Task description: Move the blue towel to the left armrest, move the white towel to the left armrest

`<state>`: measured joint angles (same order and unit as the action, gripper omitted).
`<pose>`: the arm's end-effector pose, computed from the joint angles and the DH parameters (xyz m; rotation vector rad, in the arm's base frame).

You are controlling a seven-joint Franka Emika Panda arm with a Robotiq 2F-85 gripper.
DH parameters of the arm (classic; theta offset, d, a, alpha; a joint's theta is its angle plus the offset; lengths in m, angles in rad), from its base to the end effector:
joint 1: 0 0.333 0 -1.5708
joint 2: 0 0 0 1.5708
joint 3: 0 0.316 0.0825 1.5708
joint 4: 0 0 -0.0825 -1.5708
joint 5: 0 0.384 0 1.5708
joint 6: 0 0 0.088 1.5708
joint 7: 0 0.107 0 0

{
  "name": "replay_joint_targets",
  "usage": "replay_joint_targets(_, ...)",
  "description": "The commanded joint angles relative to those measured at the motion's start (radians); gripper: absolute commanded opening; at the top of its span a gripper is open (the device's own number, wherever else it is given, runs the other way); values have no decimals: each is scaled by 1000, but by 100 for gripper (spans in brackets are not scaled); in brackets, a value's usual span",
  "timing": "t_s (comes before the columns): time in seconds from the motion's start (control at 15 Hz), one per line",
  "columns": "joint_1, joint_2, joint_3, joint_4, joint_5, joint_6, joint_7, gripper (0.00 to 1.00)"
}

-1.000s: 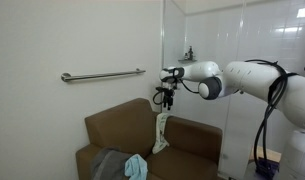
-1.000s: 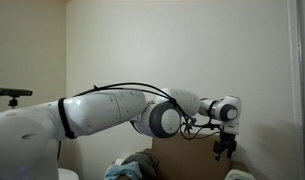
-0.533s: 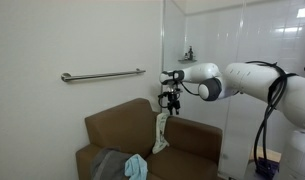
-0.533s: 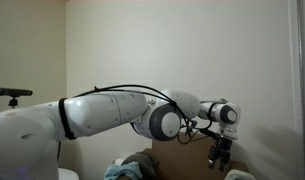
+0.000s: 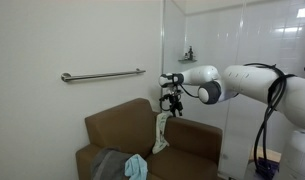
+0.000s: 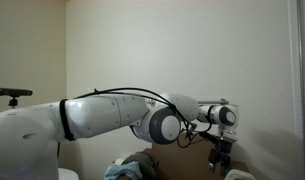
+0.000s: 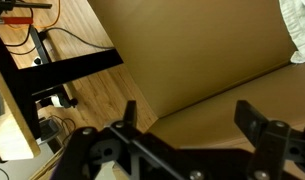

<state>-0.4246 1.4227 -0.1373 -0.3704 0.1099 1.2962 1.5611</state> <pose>0.6676 -0.3291 0.1593 1.4704 -2.3869 -0.5827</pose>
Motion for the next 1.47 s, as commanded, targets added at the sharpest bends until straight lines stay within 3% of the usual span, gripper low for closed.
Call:
replay_joint_targets(0.0,-2,-13,13,-22,-13,9,0,100)
replay_joint_targets(0.2,-5,-6,9,-4,-11,59,37,100)
replay_joint_targets(1.0,-8,80,-98,7,-143,828,149,100)
replay_joint_targets(1.07,6,48,-95,-84,-126,914,161,100)
replay_joint_targets(1.4,30,81,-75,-143,-111,1122,234,100)
